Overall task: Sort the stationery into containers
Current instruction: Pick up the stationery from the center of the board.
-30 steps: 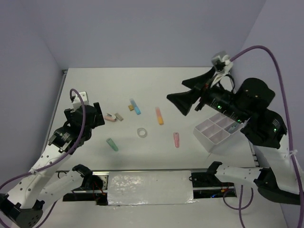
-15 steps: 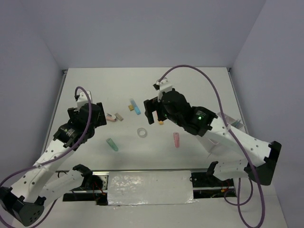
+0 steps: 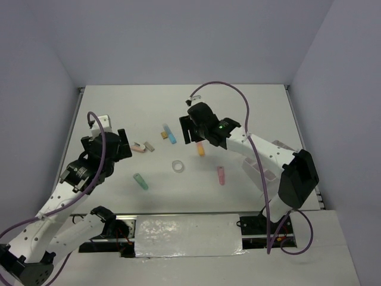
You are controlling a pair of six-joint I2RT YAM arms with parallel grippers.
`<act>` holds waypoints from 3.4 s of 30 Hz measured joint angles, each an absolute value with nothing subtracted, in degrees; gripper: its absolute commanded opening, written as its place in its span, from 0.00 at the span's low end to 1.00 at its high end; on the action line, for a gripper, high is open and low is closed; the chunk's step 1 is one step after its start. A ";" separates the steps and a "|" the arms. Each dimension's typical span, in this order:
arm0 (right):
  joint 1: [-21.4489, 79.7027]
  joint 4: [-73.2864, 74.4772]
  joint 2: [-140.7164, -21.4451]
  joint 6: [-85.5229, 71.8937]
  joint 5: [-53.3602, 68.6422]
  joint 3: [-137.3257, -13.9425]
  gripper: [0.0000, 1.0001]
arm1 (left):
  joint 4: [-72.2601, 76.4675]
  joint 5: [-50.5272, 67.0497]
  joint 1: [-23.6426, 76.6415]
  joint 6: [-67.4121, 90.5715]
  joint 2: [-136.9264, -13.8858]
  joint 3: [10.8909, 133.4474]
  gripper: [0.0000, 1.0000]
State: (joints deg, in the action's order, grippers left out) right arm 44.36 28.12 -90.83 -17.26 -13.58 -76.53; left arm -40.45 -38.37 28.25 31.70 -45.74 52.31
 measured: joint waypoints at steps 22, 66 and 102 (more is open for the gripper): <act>48.16 23.31 -99.26 -20.14 -2.15 -70.02 0.48 | -39.00 -24.03 28.18 35.07 -49.69 54.87 1.00; 42.46 30.85 -78.11 -16.78 -10.31 -62.52 0.54 | -16.27 -9.67 38.59 45.47 -92.95 52.31 0.66; 45.52 16.38 -68.07 -29.61 11.16 -56.93 0.63 | 5.21 -6.20 42.22 48.25 -63.31 40.10 0.00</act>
